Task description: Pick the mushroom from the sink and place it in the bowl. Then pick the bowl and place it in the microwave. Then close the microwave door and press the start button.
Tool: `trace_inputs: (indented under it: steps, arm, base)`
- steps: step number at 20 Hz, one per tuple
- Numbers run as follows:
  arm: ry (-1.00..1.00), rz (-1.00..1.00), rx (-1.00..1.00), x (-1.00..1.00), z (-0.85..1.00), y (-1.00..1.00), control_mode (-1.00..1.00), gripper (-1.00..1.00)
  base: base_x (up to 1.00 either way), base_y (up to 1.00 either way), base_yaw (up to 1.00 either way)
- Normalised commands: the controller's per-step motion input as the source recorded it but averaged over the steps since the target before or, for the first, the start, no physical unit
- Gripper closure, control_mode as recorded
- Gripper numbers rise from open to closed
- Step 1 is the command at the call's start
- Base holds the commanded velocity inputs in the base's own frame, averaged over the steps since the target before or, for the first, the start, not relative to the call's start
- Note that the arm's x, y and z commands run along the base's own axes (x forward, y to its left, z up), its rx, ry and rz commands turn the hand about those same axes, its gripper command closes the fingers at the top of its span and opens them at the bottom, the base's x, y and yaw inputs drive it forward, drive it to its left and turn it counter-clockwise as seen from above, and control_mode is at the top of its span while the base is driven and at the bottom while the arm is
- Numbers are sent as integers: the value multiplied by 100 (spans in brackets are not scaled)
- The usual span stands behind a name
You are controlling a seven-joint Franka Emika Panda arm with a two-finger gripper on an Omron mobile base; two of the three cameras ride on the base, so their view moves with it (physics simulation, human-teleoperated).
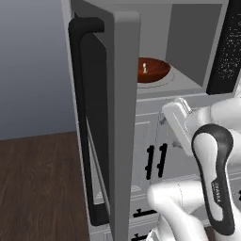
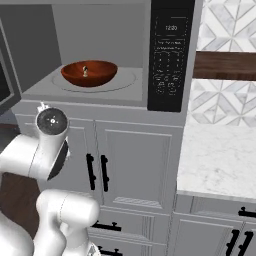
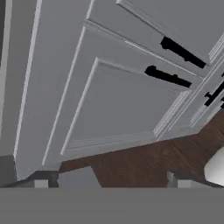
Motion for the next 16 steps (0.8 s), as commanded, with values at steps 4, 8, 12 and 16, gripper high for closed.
trace_inputs:
  steps: [4,8,12,16]
  arm:
    - [26,45,39,-44,-90,64,-100,-100]
    - [24,27,27,-3,-55,95,-100,-100]
    - [0,0,-24,-51,-67,100,-100,-100]
    - [6,0,-13,-82,-85,80,-100,-100]
  base:
    - [0,0,0]
    - [0,0,0]
    - [0,0,0]
    - [0,0,0]
